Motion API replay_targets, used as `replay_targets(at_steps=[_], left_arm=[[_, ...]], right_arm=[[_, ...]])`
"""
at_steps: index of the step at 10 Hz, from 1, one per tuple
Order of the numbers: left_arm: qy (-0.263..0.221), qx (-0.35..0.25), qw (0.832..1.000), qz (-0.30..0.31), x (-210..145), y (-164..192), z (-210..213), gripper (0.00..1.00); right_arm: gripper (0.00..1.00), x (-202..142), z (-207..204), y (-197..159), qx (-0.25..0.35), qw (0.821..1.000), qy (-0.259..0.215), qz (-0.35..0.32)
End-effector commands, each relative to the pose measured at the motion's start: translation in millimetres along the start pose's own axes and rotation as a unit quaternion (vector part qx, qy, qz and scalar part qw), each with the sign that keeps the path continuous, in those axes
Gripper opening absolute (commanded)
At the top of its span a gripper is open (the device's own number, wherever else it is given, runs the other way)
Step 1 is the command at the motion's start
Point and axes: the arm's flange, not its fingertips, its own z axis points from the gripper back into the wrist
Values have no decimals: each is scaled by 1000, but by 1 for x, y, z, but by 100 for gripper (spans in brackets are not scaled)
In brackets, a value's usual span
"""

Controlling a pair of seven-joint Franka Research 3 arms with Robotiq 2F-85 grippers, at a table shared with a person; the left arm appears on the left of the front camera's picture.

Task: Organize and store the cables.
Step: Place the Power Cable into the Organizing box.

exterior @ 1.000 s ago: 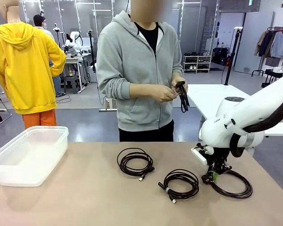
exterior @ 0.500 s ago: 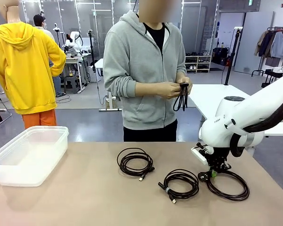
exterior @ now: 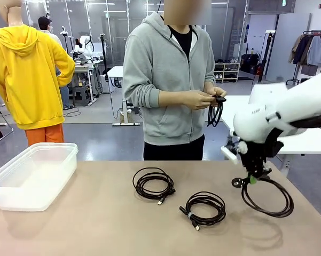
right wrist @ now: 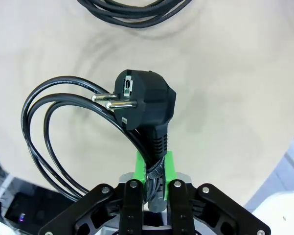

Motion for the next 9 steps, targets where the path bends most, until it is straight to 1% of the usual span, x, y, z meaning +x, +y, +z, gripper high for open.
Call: replay_targets(at_steps=[1, 3, 4, 6, 8, 9], left_arm=[[2, -5, 1000, -6, 0, 0, 0, 100], [2, -5, 1000, -6, 0, 0, 0, 100], [2, -5, 1000, -6, 0, 0, 0, 100], [2, -5, 1000, -6, 0, 0, 0, 100], [2, -5, 1000, -6, 0, 0, 0, 100], [2, -5, 1000, -6, 0, 0, 0, 100]], right_arm=[[0, 9, 20, -6, 18, 999, 0, -45], [0, 21, 34, -1, 34, 995, -29, -91], [0, 39, 40, 5, 34, 992, -40, -113], [0, 88, 53, 12, 21, 989, -58, -136], [0, 148, 52, -1, 22, 984, -66, -167], [0, 184, 48, -7, 21, 983, -56, -174]])
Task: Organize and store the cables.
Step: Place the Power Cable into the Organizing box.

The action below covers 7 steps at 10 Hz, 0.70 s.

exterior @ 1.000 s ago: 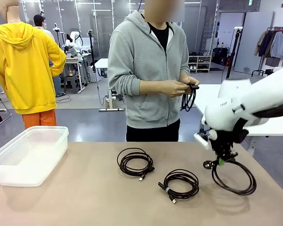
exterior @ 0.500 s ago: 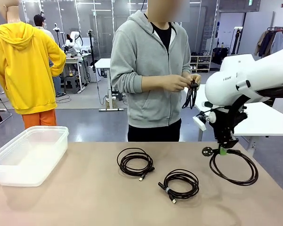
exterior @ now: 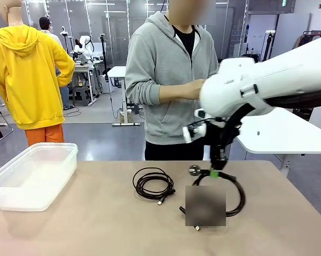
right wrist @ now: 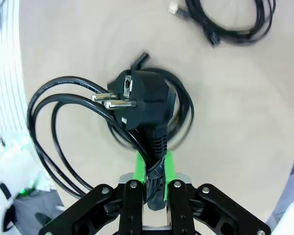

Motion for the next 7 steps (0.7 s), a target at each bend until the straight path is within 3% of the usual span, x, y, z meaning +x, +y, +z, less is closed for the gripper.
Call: replay_targets(at_steps=[1, 4, 7], left_arm=[[2, -5, 1000, -6, 0, 0, 0, 100], [2, -5, 1000, -6, 0, 0, 0, 100], [2, -5, 1000, -6, 0, 0, 0, 100]], right_arm=[[0, 56, -20, -4, -5, 1000, 13, -27], [0, 116, -55, 3, 1, 999, -3, -33], [0, 140, -81, 4, 10, 999, 6, -44]])
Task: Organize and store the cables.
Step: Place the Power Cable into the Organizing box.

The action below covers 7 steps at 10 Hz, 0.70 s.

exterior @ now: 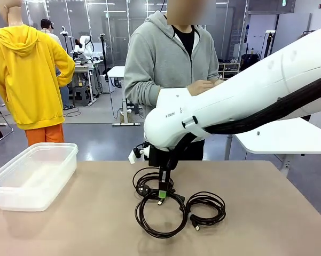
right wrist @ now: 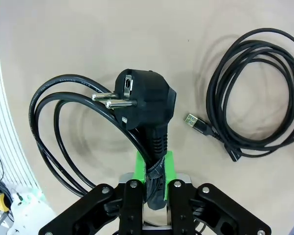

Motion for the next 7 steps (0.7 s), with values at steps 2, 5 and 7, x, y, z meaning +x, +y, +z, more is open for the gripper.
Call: replay_targets(at_steps=[2, 5, 7], left_arm=[[2, -5, 1000, -6, 0, 0, 0, 100], [2, -5, 1000, -6, 0, 0, 0, 100], [2, -5, 1000, -6, 0, 0, 0, 100]], right_arm=[[0, 13, -9, -2, -2, 1000, 9, -15], [0, 17, -43, -1, 16, 1000, 12, -13], [56, 8, -42, 0, 14, 1000, 2, -10]])
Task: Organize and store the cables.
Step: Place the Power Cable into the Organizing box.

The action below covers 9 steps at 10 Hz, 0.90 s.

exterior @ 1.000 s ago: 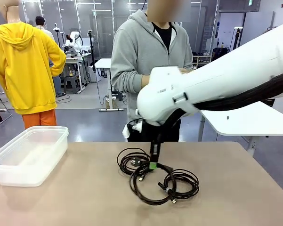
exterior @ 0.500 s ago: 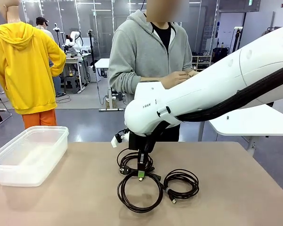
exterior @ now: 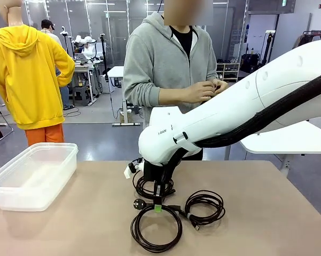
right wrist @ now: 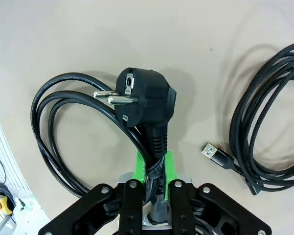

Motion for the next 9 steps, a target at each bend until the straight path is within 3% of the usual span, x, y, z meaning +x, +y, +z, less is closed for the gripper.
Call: replay_targets(at_steps=[1, 2, 5, 6, 7, 9], left_arm=[[2, -5, 1000, -6, 0, 0, 0, 100], [2, -5, 1000, -6, 0, 0, 0, 100], [2, -5, 1000, -6, 0, 0, 0, 100], [2, -5, 1000, -6, 0, 0, 0, 100], [2, -5, 1000, -6, 0, 0, 0, 100], [2, -5, 1000, -6, 0, 0, 0, 100]], right_arm=[[59, -5, 10, 6, -15, 1000, -8, -8], [98, -8, 12, 7, -14, 1000, -10, -8], [100, -25, 31, 17, -9, 999, -48, 11], [92, -43, 48, 25, -21, 997, -76, 11], [100, -65, 67, 33, -31, 994, -104, 9], [100, -135, 99, 51, -41, 986, -162, 12]])
